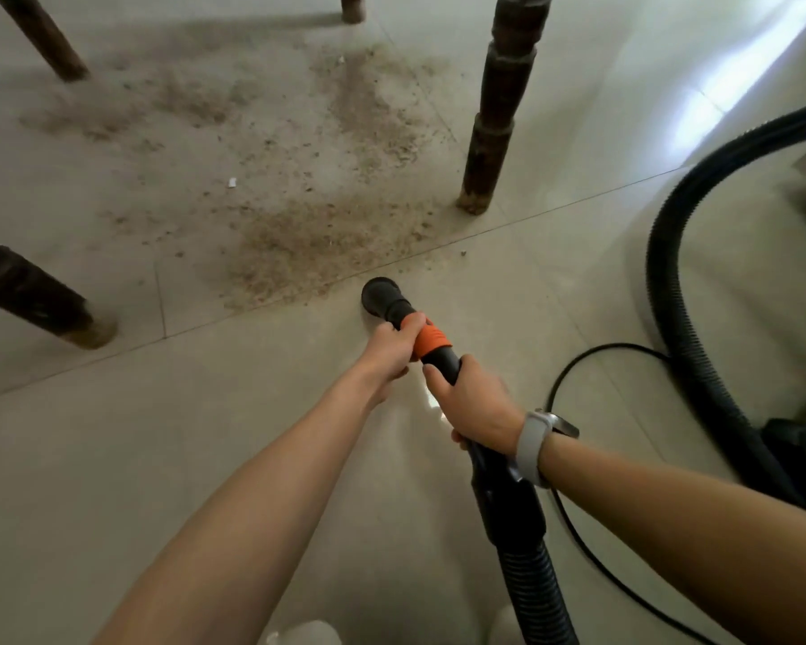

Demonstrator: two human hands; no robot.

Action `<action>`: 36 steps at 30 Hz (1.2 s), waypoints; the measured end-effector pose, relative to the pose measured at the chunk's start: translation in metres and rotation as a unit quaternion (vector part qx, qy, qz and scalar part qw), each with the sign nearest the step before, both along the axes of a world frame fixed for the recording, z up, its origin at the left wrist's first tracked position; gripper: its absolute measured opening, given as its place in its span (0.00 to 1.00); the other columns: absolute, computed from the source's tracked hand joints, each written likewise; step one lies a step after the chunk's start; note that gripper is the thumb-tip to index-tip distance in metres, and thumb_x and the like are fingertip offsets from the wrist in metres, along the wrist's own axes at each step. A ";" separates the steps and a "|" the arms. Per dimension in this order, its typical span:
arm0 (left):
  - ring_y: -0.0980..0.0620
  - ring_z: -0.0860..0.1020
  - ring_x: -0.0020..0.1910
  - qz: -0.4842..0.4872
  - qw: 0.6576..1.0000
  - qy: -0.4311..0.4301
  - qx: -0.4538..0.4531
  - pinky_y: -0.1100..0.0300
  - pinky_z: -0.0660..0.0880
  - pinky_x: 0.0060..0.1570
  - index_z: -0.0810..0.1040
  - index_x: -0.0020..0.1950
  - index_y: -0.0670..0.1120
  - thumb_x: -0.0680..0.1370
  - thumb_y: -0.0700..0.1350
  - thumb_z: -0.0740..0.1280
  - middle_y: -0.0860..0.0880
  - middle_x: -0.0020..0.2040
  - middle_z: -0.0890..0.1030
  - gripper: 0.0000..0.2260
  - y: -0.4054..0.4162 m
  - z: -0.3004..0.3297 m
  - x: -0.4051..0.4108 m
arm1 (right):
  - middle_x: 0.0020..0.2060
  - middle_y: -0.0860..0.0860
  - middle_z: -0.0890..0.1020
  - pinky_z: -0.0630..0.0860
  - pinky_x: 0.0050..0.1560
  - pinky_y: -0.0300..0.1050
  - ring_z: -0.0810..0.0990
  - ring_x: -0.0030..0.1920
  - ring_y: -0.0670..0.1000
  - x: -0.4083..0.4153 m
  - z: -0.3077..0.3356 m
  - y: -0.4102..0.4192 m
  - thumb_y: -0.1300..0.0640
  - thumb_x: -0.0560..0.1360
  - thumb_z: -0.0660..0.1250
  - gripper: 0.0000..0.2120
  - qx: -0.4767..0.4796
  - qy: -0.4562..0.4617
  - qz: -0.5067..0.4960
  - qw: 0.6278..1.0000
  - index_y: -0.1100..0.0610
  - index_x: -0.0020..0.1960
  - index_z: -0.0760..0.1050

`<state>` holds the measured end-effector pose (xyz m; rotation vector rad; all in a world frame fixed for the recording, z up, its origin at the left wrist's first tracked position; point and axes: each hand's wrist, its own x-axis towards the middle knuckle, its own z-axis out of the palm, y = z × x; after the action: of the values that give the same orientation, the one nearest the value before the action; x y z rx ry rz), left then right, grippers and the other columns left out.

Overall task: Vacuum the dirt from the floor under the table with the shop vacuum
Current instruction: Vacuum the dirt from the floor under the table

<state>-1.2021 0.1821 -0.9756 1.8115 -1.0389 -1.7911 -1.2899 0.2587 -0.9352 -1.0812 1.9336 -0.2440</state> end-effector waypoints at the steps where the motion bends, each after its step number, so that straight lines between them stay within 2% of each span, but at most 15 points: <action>1: 0.50 0.75 0.46 -0.012 1.000 0.003 -0.002 0.60 0.66 0.34 0.74 0.61 0.42 0.79 0.53 0.61 0.46 0.53 0.77 0.18 0.000 0.001 -0.009 | 0.37 0.55 0.78 0.80 0.31 0.50 0.80 0.27 0.55 -0.007 0.001 0.001 0.44 0.78 0.58 0.17 0.003 -0.007 -0.019 1.000 0.58 0.51 0.67; 3: 0.51 0.75 0.45 -0.043 0.999 0.006 -0.009 0.61 0.67 0.35 0.73 0.58 0.43 0.79 0.53 0.60 0.46 0.52 0.77 0.16 -0.001 0.001 -0.024 | 0.35 0.55 0.77 0.80 0.30 0.48 0.78 0.25 0.54 -0.019 0.003 0.003 0.44 0.78 0.58 0.16 0.013 -0.015 -0.053 0.998 0.58 0.52 0.66; 5: 0.50 0.76 0.49 -0.084 0.996 0.011 -0.017 0.60 0.70 0.40 0.72 0.63 0.43 0.80 0.56 0.58 0.46 0.56 0.76 0.19 0.000 -0.004 -0.034 | 0.35 0.55 0.76 0.79 0.28 0.46 0.77 0.25 0.53 -0.031 0.005 0.004 0.45 0.78 0.58 0.16 0.019 -0.019 -0.088 0.996 0.58 0.52 0.66; 6: 0.49 0.75 0.56 -0.108 0.994 0.003 -0.025 0.57 0.72 0.49 0.70 0.68 0.43 0.80 0.58 0.57 0.46 0.61 0.75 0.24 0.003 -0.009 -0.037 | 0.35 0.55 0.76 0.78 0.26 0.45 0.77 0.25 0.53 -0.037 0.006 0.004 0.45 0.78 0.58 0.16 0.015 -0.022 -0.106 0.994 0.59 0.52 0.67; 8: 0.46 0.66 0.70 -0.188 0.978 -0.078 -0.050 0.51 0.65 0.68 0.61 0.76 0.45 0.78 0.64 0.55 0.46 0.72 0.67 0.33 0.011 -0.021 -0.036 | 0.35 0.55 0.76 0.75 0.24 0.42 0.76 0.24 0.53 -0.049 0.007 0.006 0.46 0.78 0.59 0.16 0.006 -0.027 -0.140 0.990 0.59 0.51 0.68; 10: 0.43 0.57 0.74 -0.306 0.919 -0.234 -0.085 0.47 0.57 0.71 0.54 0.77 0.48 0.77 0.65 0.54 0.45 0.76 0.58 0.35 0.024 -0.034 -0.025 | 0.35 0.55 0.77 0.74 0.24 0.41 0.77 0.24 0.53 -0.061 0.009 0.011 0.46 0.78 0.59 0.15 0.002 -0.032 -0.172 0.985 0.59 0.50 0.68; 12: 0.42 0.52 0.75 -0.392 0.848 -0.337 -0.118 0.45 0.55 0.70 0.50 0.78 0.50 0.77 0.64 0.56 0.45 0.78 0.52 0.34 0.038 -0.045 -0.011 | 0.35 0.56 0.77 0.74 0.24 0.41 0.76 0.24 0.53 -0.072 0.008 0.016 0.46 0.77 0.59 0.15 -0.004 -0.037 -0.208 0.977 0.59 0.49 0.68; 15: 0.42 0.44 0.77 -0.467 0.791 -0.379 -0.110 0.42 0.51 0.72 0.47 0.78 0.52 0.77 0.63 0.58 0.45 0.78 0.44 0.35 0.052 -0.063 0.006 | 0.33 0.56 0.78 0.74 0.23 0.40 0.76 0.22 0.52 -0.089 0.006 0.024 0.46 0.77 0.59 0.16 -0.003 -0.014 -0.251 0.968 0.60 0.50 0.71; 17: 0.42 0.42 0.77 -0.495 0.770 -0.390 -0.102 0.41 0.51 0.72 0.46 0.78 0.53 0.77 0.63 0.59 0.46 0.78 0.41 0.36 0.058 -0.070 0.011 | 0.35 0.56 0.79 0.81 0.32 0.49 0.80 0.29 0.56 -0.101 0.002 0.030 0.44 0.75 0.59 0.17 -0.007 -0.002 -0.288 0.958 0.59 0.49 0.71; 19: 0.42 0.42 0.76 -0.499 0.764 -0.394 -0.108 0.41 0.52 0.72 0.45 0.78 0.53 0.77 0.62 0.60 0.46 0.78 0.40 0.36 0.058 -0.072 0.013 | 0.38 0.57 0.80 0.81 0.43 0.58 0.82 0.37 0.60 -0.108 0.000 0.034 0.42 0.74 0.59 0.16 -0.007 0.004 -0.311 0.950 0.56 0.46 0.70; 20: 0.42 0.42 0.76 -0.496 0.766 -0.394 -0.108 0.42 0.52 0.72 0.46 0.78 0.53 0.77 0.62 0.60 0.46 0.78 0.41 0.36 0.057 -0.072 0.012 | 0.38 0.57 0.79 0.81 0.44 0.60 0.82 0.37 0.60 -0.110 0.000 0.035 0.42 0.74 0.60 0.15 -0.007 -0.008 -0.319 0.948 0.55 0.45 0.70; 23: 0.41 0.44 0.76 -0.492 0.773 -0.386 -0.108 0.44 0.54 0.72 0.49 0.78 0.51 0.77 0.60 0.60 0.45 0.78 0.43 0.34 0.051 -0.070 0.012 | 0.34 0.56 0.76 0.82 0.36 0.51 0.78 0.28 0.55 -0.107 0.002 0.032 0.46 0.76 0.60 0.14 0.000 -0.071 -0.323 0.944 0.57 0.49 0.69; 26: 0.43 0.46 0.76 -0.486 0.775 -0.382 -0.130 0.47 0.56 0.72 0.51 0.77 0.50 0.78 0.58 0.60 0.44 0.78 0.47 0.32 0.050 -0.067 0.019 | 0.30 0.55 0.74 0.73 0.23 0.39 0.73 0.21 0.51 -0.106 0.004 0.020 0.48 0.77 0.61 0.13 -0.008 -0.129 -0.316 0.940 0.59 0.51 0.69; 31: 0.42 0.46 0.76 -0.462 0.769 -0.418 -0.144 0.46 0.56 0.72 0.50 0.78 0.51 0.77 0.57 0.62 0.44 0.78 0.45 0.33 0.050 -0.067 0.050 | 0.29 0.54 0.73 0.74 0.25 0.41 0.72 0.25 0.51 -0.111 0.004 -0.015 0.47 0.77 0.63 0.14 0.002 -0.223 -0.345 0.912 0.58 0.48 0.67; 36: 0.42 0.45 0.76 -0.440 0.774 -0.441 -0.112 0.44 0.57 0.72 0.47 0.78 0.53 0.76 0.57 0.64 0.45 0.78 0.43 0.36 0.049 -0.069 0.082 | 0.27 0.54 0.73 0.74 0.26 0.41 0.73 0.21 0.51 -0.106 0.000 -0.034 0.44 0.76 0.64 0.17 0.032 -0.273 -0.335 0.901 0.58 0.49 0.67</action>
<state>-1.1206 0.2311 -1.0442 2.1970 -2.6816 -0.9309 -1.3963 0.2248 -0.9355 -0.2108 1.6993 -0.7674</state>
